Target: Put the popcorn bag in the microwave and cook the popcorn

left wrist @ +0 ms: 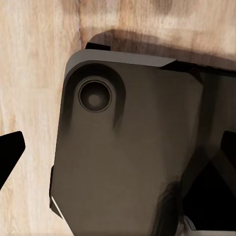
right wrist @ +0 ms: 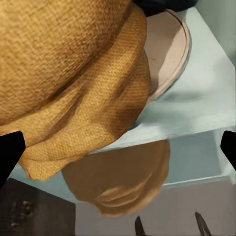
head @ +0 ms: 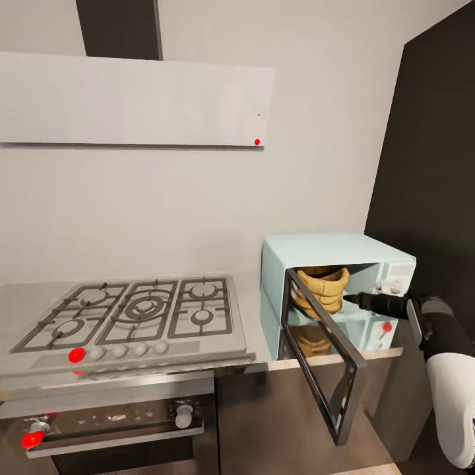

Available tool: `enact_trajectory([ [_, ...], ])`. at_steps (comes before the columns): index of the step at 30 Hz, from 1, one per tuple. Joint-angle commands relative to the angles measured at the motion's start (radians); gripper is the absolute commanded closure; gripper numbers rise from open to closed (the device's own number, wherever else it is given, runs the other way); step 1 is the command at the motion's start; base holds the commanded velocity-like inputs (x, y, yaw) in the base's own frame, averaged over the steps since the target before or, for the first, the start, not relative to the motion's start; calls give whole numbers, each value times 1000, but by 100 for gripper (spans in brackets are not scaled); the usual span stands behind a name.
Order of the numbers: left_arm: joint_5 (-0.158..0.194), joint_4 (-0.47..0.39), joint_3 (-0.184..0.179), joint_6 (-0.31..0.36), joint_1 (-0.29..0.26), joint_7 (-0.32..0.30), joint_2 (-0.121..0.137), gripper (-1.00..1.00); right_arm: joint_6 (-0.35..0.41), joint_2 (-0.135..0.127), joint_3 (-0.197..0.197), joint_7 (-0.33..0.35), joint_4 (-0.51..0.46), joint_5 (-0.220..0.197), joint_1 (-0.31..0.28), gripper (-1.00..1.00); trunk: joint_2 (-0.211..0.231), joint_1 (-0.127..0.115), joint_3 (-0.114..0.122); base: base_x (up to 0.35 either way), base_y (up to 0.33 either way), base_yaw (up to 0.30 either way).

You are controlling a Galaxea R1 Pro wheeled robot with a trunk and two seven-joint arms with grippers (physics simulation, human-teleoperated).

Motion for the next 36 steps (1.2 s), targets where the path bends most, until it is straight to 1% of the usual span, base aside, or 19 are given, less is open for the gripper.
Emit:
enact_trajectory([
  [1,6,0,1,-2,0,1,0,-100,-4,0,-3,12,-1,12,6,-100,-1,0,-1,0,0,0],
  [4,6,0,1,-1,0,1,0,-100,-23,-5,-3,16,-2,24,27,-100,-1,0,-1,0,0,0],
  [8,7,0,1,-1,0,1,0,-100,-36,-5,-2,44,-2,61,34,-100,-1,0,-1,0,0,0],
  [10,7,0,1,-1,0,1,0,-100,-39,-7,-2,92,-2,81,40,-100,-1,0,-1,0,0,0],
  [12,7,0,1,-1,0,1,0,-100,-65,-5,-2,154,-3,95,62,-100,-1,0,-1,0,0,0],
  [14,7,0,1,-1,0,1,0,-100,-131,1,-2,226,-5,100,78,-100,-1,0,-1,0,0,0],
  [16,7,0,1,-1,0,1,0,-100,-165,4,-2,254,-4,100,82,-100,-1,0,-1,0,0,0],
  [20,8,0,1,-1,0,1,0,-100,-178,9,-2,263,-3,99,83,-100,-1,0,-1,0,0,0],
  [21,8,0,1,-1,0,1,0,-100,-180,14,-2,264,-4,99,83,-100,-1,0,-1,0,0,0],
  [24,8,0,1,-1,0,1,0,-100,-191,47,-2,264,-14,101,83,-100,-1,0,-1,0,0,0],
  [25,8,0,1,-1,0,1,0,-100,-210,55,-2,263,-16,102,83,-100,-1,0,-1,0,0,0],
  [29,7,0,1,-1,0,1,0,-100,-306,74,-3,262,-17,92,83,-100,-1,0,-1,0,0,0],
  [32,7,0,1,-1,0,1,0,-100,-346,78,-8,256,-17,90,83,-100,-1,0,-1,0,0,0],
  [36,8,0,1,-1,0,1,0,-100,-365,77,-21,250,-17,90,83,-100,-1,0,-1,0,0,0],
])
